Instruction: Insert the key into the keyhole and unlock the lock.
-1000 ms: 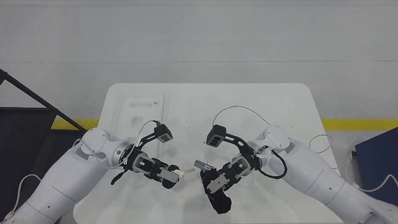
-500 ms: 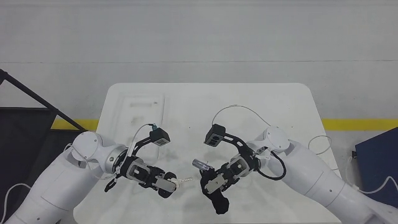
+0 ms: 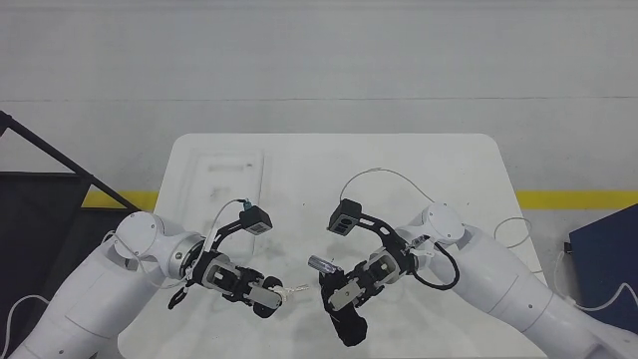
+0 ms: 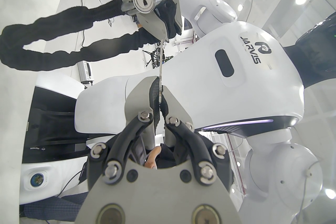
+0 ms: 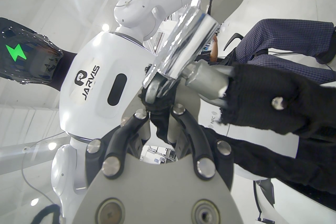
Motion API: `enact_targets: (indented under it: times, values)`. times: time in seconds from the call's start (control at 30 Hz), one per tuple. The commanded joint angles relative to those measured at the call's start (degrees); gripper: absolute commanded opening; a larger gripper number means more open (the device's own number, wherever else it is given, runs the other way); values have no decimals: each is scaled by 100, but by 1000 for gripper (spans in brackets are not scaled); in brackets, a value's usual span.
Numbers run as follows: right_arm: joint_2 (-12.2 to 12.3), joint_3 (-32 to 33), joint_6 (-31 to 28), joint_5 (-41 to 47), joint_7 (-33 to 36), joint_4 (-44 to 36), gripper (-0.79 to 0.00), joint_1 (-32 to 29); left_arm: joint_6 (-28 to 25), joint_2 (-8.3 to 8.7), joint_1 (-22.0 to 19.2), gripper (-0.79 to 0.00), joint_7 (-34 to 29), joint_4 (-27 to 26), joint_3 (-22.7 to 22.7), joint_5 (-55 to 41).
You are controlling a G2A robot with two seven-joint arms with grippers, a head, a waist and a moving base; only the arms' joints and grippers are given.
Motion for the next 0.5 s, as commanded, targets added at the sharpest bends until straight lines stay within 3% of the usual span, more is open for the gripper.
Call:
enact_targets:
  times: [0.0,0.23,0.33,0.47]
  values:
    - [-8,-44,72,-62,124,-164,-785,5,1,3,21,-785,0,28,20,70]
    - [-17,-95,165,-130,202,-307,-785,12,1,4,26,-785,0,51,38,126]
    - [-57,-207,269,31,202,-751,-785,-61,1,-3,-3,-785,0,130,79,175]
    - [-91,-171,245,162,202,-724,-785,-138,-3,-30,-65,-785,6,735,145,263]
